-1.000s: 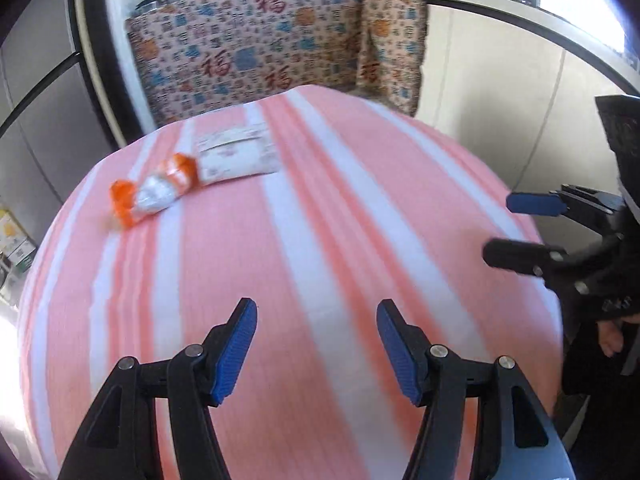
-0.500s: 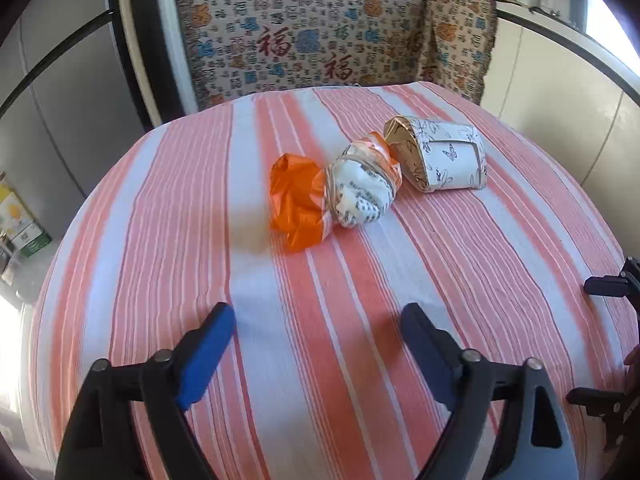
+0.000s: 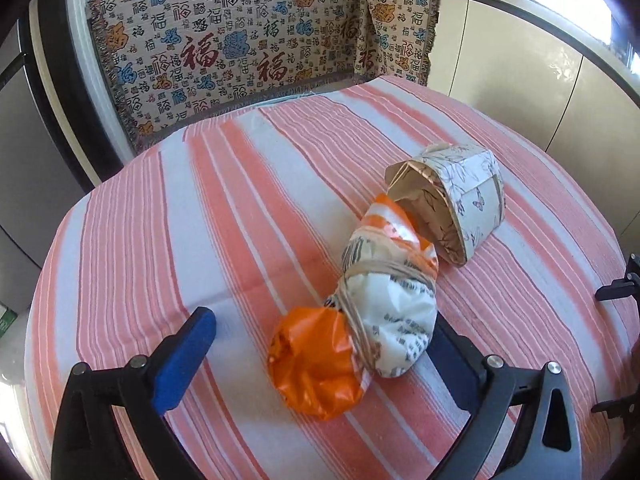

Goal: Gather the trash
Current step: 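Grasp the orange-and-white wrapped candy with the left tool while the right tool grasps the butterfly tissue box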

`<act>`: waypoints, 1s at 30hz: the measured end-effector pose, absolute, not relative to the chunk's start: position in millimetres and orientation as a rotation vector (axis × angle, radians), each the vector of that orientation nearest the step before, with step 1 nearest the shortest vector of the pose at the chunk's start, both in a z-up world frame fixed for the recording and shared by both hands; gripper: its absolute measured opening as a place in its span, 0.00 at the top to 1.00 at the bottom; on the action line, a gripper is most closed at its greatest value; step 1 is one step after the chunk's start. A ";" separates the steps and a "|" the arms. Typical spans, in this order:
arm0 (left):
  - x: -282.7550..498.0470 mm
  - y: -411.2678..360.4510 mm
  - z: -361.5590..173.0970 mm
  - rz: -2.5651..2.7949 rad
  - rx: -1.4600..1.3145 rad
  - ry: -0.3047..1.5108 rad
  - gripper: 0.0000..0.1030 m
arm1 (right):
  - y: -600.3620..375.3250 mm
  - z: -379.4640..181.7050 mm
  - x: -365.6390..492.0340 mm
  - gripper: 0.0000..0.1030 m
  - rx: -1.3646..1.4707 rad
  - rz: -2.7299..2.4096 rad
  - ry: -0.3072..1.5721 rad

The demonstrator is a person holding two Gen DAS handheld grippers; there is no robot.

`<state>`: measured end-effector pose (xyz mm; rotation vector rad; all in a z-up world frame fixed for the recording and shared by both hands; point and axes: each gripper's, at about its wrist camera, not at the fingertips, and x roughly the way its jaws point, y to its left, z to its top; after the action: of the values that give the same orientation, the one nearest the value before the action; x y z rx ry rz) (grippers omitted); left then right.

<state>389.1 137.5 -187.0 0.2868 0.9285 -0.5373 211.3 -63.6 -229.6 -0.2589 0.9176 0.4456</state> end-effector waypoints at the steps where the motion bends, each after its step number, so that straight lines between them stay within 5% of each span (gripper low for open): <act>1: 391.3 136.8 -187.6 -0.542 0.288 0.927 0.00 | -64.3 -229.6 211.2 0.00 -0.259 0.445 0.917; 5: 396.8 130.8 -186.7 -0.555 0.294 0.918 0.02 | -65.7 -229.6 210.9 0.00 -0.259 0.446 0.917; 7: 393.3 127.7 -184.4 -0.570 0.296 0.899 0.15 | -66.1 -229.6 210.7 0.00 -0.259 0.447 0.917; 9: 388.8 126.9 -181.2 -0.572 0.275 0.882 0.39 | -66.6 -229.6 210.5 0.00 -0.259 0.447 0.917; 12: 380.5 129.4 -179.0 -0.524 0.235 0.877 0.45 | -67.4 -229.5 210.2 0.00 -0.259 0.448 0.917; 22: 273.5 164.6 -177.7 -0.141 0.068 0.907 0.48 | -74.8 -227.2 219.3 0.00 -0.199 0.431 0.935; 30: 244.1 167.6 -178.5 -0.083 0.059 0.890 0.47 | -49.7 -223.8 318.6 0.00 -0.058 0.275 0.960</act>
<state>244.1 167.6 -178.5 0.0586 0.8904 -0.0834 318.6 -49.7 -223.8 -0.0575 0.9599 0.2751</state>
